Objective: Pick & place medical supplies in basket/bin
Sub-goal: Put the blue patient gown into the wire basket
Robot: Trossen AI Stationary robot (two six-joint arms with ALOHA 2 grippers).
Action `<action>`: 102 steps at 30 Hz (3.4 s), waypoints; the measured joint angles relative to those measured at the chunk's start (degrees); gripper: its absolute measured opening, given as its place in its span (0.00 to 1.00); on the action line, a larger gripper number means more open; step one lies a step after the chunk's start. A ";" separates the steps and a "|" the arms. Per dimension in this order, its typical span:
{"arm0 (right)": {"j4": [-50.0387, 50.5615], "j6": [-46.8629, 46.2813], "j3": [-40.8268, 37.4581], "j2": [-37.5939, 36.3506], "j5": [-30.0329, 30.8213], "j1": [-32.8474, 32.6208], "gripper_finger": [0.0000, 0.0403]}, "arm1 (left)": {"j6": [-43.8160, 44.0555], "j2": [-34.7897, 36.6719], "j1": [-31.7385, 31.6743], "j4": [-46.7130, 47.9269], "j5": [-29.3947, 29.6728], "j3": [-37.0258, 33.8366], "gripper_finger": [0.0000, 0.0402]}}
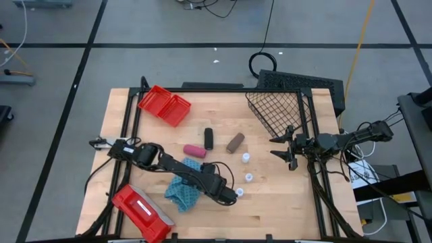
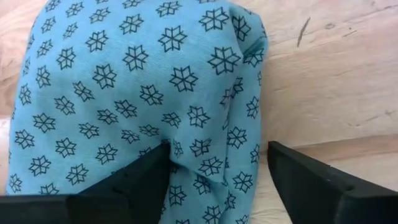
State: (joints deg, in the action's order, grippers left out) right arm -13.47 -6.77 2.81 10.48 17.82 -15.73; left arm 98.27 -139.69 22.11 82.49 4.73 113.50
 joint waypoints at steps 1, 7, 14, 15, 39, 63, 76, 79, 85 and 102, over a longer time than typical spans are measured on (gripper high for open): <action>0.02 0.00 -0.02 0.00 0.00 0.00 0.56 | -0.05 0.00 -0.01 -0.66 0.01 -0.48 0.61; 0.01 0.00 0.00 0.00 0.00 -0.02 0.56 | 1.60 0.71 -0.17 -4.63 -1.78 -4.61 0.27; 0.04 0.00 -0.02 0.00 0.00 -0.02 0.56 | 0.75 1.64 1.34 -3.02 2.73 -3.36 0.12; -0.02 -0.02 0.00 0.02 0.00 -0.02 0.56 | 1.55 2.57 1.73 -1.94 4.01 -2.59 0.12; 0.02 -0.01 -0.02 0.09 0.02 -0.01 0.56 | -25.86 27.70 16.32 -2.53 55.31 -0.05 0.12; 0.07 0.00 -0.01 0.09 0.02 -0.01 0.56 | -85.54 27.85 7.82 -63.83 24.50 -6.33 0.12; -0.32 -0.02 -0.02 0.07 0.00 -0.02 0.56 | -87.27 37.74 -5.19 -92.07 5.50 -33.27 0.12; -0.83 -0.02 -0.02 0.13 -0.02 -0.02 0.56 | -88.90 44.38 -7.98 -98.61 3.32 -40.57 0.12; -1.98 -0.04 -0.01 0.50 -0.11 -0.01 0.56 | -90.75 55.19 -12.64 -110.27 -1.48 -56.95 0.12; -6.94 -8.64 -0.02 0.89 14.24 0.01 0.56 | -89.23 61.54 -21.79 -132.24 -21.33 -78.37 0.12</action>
State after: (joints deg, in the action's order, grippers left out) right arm -20.41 -15.41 2.79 11.37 32.07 -15.71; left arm 9.04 -78.15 0.32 -49.75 -16.60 35.13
